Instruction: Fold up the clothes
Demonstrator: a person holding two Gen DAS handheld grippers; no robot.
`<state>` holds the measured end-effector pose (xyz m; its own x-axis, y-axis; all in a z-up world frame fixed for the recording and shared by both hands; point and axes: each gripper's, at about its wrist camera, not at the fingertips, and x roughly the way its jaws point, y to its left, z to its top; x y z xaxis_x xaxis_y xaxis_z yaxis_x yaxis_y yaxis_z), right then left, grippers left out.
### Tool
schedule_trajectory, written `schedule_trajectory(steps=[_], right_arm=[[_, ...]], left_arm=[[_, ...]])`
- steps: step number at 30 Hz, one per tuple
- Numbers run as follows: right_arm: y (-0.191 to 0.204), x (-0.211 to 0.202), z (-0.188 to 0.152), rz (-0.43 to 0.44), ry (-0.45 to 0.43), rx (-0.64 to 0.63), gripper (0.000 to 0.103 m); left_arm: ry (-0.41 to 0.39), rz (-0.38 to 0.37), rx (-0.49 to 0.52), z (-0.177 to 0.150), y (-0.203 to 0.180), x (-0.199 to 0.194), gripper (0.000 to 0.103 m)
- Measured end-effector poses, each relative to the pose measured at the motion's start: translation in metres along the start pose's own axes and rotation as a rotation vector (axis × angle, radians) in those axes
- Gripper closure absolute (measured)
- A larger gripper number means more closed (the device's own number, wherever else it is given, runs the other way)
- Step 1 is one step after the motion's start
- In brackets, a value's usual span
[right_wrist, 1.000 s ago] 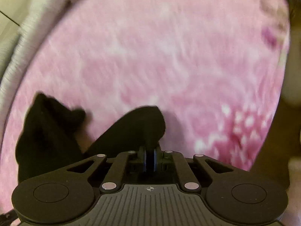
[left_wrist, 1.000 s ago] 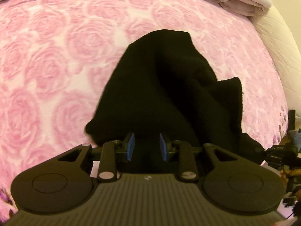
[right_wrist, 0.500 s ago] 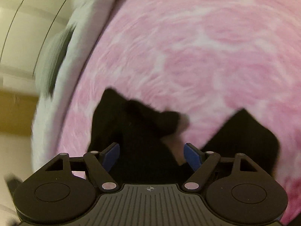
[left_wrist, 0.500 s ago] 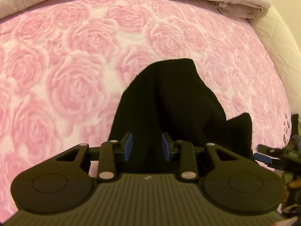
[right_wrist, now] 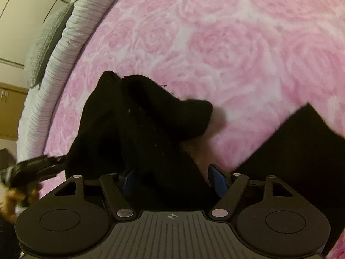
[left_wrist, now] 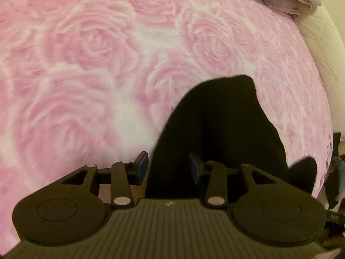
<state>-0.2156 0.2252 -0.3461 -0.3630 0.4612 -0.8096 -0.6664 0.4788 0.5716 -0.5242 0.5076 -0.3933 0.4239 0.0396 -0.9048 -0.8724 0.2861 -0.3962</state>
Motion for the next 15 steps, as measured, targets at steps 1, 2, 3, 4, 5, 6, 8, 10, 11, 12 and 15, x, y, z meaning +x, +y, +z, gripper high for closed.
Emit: schedule_trajectory(steps=[1, 2, 3, 4, 5, 6, 8, 10, 11, 12, 15], right_arm=[[0.002, -0.003, 0.001, 0.006, -0.021, 0.006, 0.029], [0.004, -0.004, 0.004, 0.021, -0.043, 0.011, 0.029], [0.007, -0.004, 0.007, 0.04, -0.064, 0.015, 0.029], [0.011, -0.002, 0.011, 0.048, -0.074, 0.01, 0.029], [0.016, 0.0, 0.015, 0.054, -0.08, 0.003, 0.029], [0.021, 0.002, 0.019, 0.059, -0.085, -0.005, 0.031], [0.029, 0.008, 0.023, 0.04, -0.074, -0.006, 0.09], [0.035, 0.003, 0.023, 0.035, -0.088, 0.01, 0.092], [0.04, -0.004, 0.022, 0.037, -0.103, 0.005, 0.092], [0.046, -0.014, 0.021, 0.048, -0.123, -0.002, 0.093], [0.067, -0.055, 0.026, 0.09, -0.203, -0.028, 0.094]], left_arm=[[0.009, -0.006, -0.005, 0.005, 0.001, 0.008, 0.067], [0.017, -0.012, -0.008, 0.011, 0.002, 0.016, 0.065], [0.021, -0.021, 0.002, 0.012, -0.001, 0.018, 0.057], [0.026, -0.03, 0.012, 0.013, -0.005, 0.02, 0.053], [0.03, -0.04, 0.025, 0.013, -0.008, 0.022, 0.063], [0.043, -0.055, 0.065, 0.01, -0.014, 0.022, 0.085], [0.051, -0.091, 0.114, 0.001, -0.024, 0.015, 0.097], [0.02, -0.12, 0.122, -0.007, -0.031, -0.003, 0.097], [-0.006, -0.127, 0.12, -0.009, -0.034, -0.015, 0.098], [-0.043, -0.137, 0.12, -0.011, -0.036, -0.03, 0.098], [-0.182, -0.194, 0.094, -0.011, -0.035, -0.097, 0.098]])
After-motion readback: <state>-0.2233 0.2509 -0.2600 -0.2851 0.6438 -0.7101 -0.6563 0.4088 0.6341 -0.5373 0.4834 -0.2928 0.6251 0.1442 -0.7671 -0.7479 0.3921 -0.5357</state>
